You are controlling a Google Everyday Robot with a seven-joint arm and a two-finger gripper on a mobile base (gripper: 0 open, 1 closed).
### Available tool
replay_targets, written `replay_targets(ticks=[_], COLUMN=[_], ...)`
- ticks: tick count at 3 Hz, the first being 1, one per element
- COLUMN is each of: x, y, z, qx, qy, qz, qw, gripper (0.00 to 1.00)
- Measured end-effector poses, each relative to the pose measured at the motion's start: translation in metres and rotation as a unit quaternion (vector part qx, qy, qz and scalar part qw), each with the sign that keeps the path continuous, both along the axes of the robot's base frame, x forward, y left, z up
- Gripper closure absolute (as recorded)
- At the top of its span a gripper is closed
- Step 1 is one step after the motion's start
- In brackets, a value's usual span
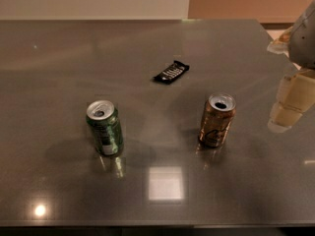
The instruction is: Pick green can
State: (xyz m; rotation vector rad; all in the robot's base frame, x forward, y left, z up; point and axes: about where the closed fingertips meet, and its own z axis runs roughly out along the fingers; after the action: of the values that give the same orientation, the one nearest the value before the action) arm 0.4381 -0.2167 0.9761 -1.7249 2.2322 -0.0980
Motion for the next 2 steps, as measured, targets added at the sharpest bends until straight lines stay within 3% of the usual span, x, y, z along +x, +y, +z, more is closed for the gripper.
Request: replay_targets(ticks=[1,2], x=[0.001,0.007], y=[0.001,0.026], z=[0.002,0.008], qx=[0.002,0.026], qy=[-0.001,-0.005], qz=[0.001,0.026], qw=[1.0,0.9993], gripper=[0.0,0.0])
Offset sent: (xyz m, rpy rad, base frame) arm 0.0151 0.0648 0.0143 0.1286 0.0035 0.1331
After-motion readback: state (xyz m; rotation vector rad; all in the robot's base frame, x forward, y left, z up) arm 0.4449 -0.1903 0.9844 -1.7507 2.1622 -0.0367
